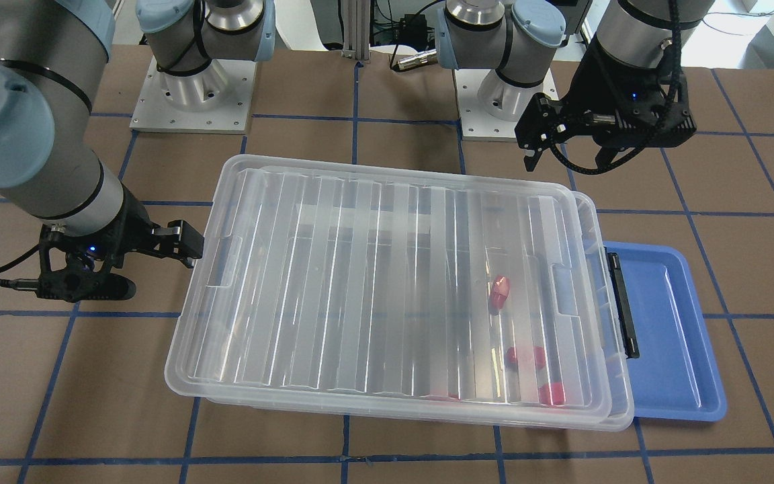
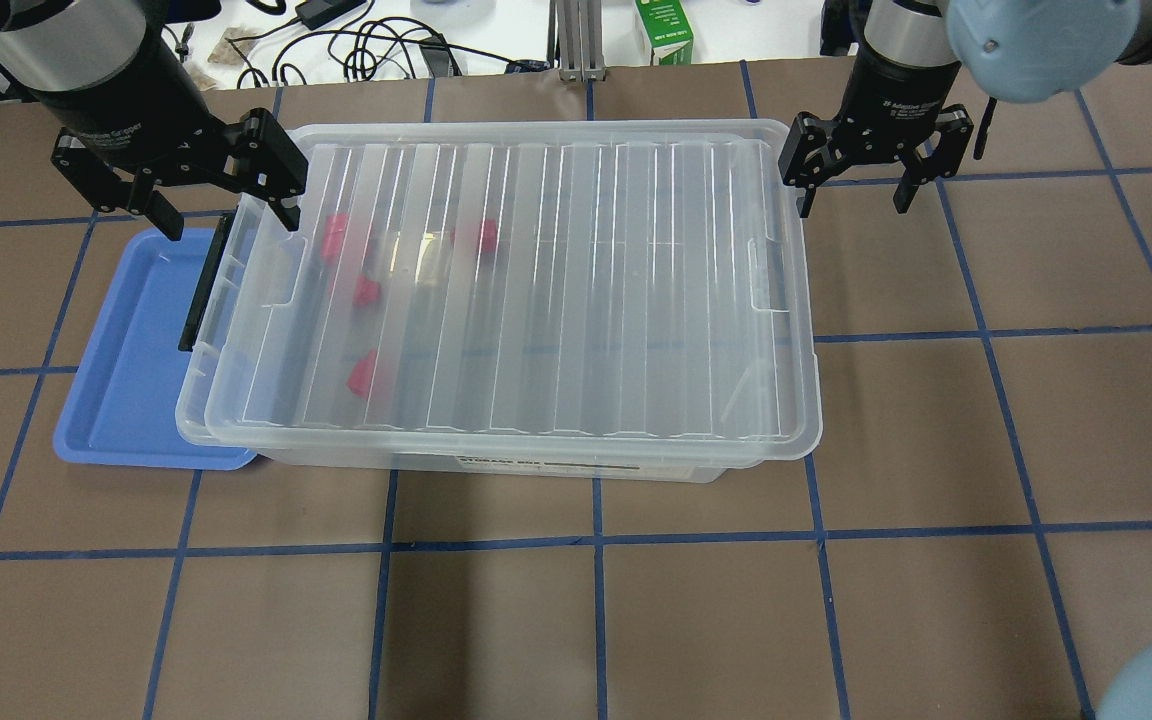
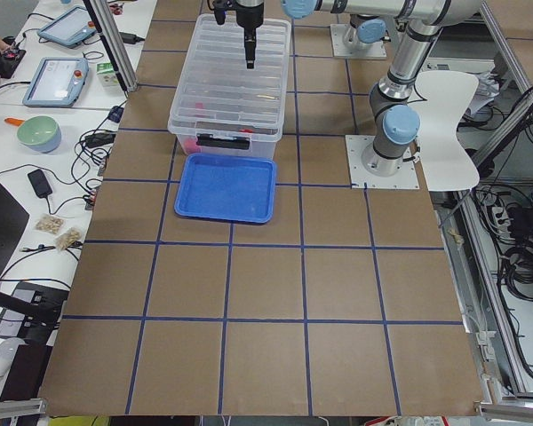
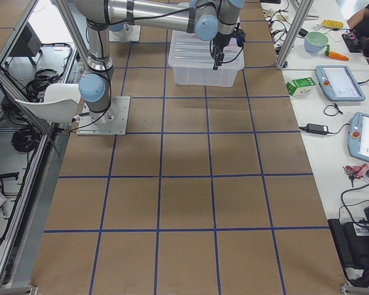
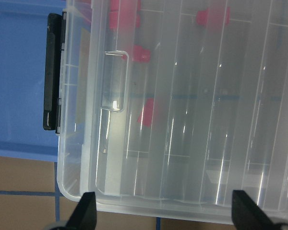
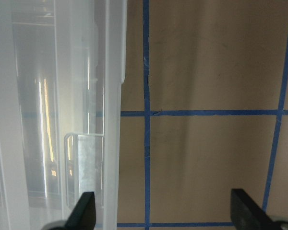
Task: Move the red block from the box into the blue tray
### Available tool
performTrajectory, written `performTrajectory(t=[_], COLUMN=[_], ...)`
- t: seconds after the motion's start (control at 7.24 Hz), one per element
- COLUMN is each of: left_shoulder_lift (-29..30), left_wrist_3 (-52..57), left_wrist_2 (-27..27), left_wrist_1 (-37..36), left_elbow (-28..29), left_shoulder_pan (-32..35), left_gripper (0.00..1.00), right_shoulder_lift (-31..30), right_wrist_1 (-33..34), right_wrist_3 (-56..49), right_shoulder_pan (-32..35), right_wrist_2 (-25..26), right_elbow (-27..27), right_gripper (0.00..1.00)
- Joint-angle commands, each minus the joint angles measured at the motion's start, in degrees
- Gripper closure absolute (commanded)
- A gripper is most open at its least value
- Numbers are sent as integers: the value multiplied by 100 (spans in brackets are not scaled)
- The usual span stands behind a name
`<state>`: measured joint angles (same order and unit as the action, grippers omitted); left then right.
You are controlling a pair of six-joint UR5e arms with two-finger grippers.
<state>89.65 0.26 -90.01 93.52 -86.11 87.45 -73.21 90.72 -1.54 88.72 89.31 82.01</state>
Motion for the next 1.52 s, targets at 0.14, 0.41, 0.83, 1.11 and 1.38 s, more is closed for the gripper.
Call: performTrajectory(t=[0.14,0.41,0.83,1.11,1.38], left_shoulder_lift=[0,-9,0,9,9], left_wrist_3=[0,0,26,0,9], left_wrist_2=[1,1,-8,-8,1], left_wrist_1=[0,0,-9,-9,-9], left_elbow=[-2,-11,-19,-11,-11], left_shoulder_pan=[9,9,9,9,0], left_gripper=[0,0,0,0,0], right_shoulder_lift=[324,395,509,527,527], right_wrist_1=[43,51,69,95,95], right_wrist_3=[5,-39,-92,-179,-180], right_shoulder_pan=[5,-3,-3,-56,-74], right_wrist_2=[-177,-168,-142,-81,-72], right_elbow=[8,8,17,-9,-44], right_gripper=[0,0,0,0,0])
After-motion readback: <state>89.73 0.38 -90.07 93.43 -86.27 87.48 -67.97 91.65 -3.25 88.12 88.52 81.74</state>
